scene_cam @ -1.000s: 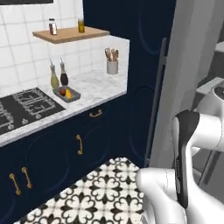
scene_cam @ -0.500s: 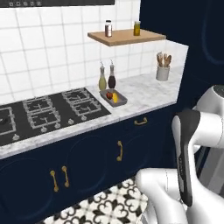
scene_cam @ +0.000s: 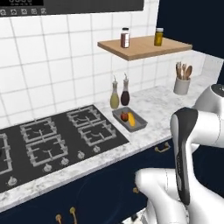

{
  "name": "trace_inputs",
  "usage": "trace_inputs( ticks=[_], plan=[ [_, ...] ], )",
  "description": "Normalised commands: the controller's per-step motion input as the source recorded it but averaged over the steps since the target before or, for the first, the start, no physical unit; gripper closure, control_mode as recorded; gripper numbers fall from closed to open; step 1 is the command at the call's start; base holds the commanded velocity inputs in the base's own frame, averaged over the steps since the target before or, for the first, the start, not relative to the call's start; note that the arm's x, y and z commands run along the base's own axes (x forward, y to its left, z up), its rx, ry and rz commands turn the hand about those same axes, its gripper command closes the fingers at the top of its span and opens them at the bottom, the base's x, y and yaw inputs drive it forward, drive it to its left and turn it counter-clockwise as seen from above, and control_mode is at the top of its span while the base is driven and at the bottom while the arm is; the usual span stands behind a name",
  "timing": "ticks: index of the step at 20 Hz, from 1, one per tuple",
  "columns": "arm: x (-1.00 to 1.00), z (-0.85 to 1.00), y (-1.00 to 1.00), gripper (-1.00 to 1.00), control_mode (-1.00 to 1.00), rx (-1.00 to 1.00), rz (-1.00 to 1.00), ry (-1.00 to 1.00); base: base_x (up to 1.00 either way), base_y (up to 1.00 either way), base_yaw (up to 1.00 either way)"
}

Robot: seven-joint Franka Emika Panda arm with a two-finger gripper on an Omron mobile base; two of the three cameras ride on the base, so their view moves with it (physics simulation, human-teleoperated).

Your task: Take the meat container that has the steak and place it on the second highest rack of the freezer. Then take the vegetable container that has the corn and bell pepper and place it on the highest rack of the freezer.

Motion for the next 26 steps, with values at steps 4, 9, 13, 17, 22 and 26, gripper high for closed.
trace_inputs(
  ticks=[4, 9, 13, 17, 22, 26],
  plan=[
    [0.00, 0.00, 0.00, -1.00, 1.00, 0.00, 0.00, 0.00, 1.00, -0.16, -0.01],
    [0.40, -0.24, -0.11, -1.00, -1.00, 0.00, 0.07, 0.00, 0.60, -0.14, 0.01],
    [1.00, -0.96, -0.35, -1.00, -1.00, -0.04, 0.33, 0.04, 0.00, 0.00, 0.00],
    [1.00, -0.78, -0.08, -1.00, -1.00, -0.07, 0.44, -0.02, 0.00, 0.00, 0.00],
    [1.00, -0.53, -0.03, -1.00, -1.00, -0.03, 0.38, 0.08, 0.00, 0.00, 0.00],
    [1.00, -0.39, -0.03, -1.00, -1.00, 0.00, 0.36, 0.30, 0.00, 0.00, 0.00]
  ],
)
